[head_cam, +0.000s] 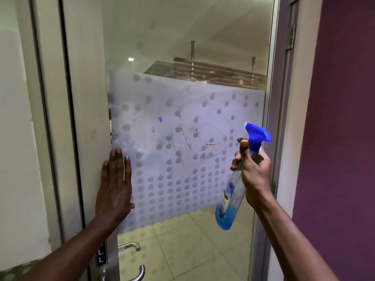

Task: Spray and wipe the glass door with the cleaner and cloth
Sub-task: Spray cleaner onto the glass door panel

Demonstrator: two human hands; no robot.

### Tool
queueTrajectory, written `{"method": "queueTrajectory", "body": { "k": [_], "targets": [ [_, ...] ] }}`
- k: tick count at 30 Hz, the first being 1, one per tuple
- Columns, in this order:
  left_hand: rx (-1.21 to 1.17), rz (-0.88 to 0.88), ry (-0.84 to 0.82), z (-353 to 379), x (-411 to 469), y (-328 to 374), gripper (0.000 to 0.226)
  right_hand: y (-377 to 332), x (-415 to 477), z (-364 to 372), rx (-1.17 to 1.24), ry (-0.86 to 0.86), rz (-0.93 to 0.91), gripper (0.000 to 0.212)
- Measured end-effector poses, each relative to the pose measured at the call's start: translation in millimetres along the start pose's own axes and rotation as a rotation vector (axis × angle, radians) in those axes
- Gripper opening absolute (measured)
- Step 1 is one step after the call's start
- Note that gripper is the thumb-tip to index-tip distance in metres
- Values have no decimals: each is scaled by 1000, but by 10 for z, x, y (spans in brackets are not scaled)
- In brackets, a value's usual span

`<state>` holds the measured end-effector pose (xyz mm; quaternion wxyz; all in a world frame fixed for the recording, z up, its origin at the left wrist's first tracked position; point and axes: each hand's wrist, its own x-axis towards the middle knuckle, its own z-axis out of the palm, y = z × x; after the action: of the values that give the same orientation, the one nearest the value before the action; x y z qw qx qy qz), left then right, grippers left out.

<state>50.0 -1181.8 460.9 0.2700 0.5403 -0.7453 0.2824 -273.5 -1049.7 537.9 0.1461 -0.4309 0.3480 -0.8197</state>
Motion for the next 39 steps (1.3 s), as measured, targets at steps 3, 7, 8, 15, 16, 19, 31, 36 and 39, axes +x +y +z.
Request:
{"method": "queueTrajectory", "body": {
  "k": [3,7,8,15,16,19,31,36,39],
  "targets": [
    [-13,3,-12,5,-2,12,186,-28,44,-52,22,30,-11,61],
    [-33,14,-7,9,-1,20,187,-109,199,-154,42,90,-12,50],
    [-33,15,-10,12,-1,25,187,-125,259,-190,40,104,-10,40],
    [-50,7,-40,-9,0,39,187,-184,434,-299,-8,132,-5,32],
    [-51,9,-32,-4,-3,31,187,-182,404,-304,1,124,-5,36],
    [-58,9,-29,13,0,20,188,-163,266,-304,16,101,-1,43],
    [-335,-5,-122,-129,-236,18,135,181,-1030,49,41,-209,139,49],
    [-933,-42,-41,-271,-1097,214,97,287,-1624,381,65,-329,218,49],
    [-1119,-73,-96,-379,-1706,342,91,361,-1930,534,77,-382,262,49]
  ]
}}
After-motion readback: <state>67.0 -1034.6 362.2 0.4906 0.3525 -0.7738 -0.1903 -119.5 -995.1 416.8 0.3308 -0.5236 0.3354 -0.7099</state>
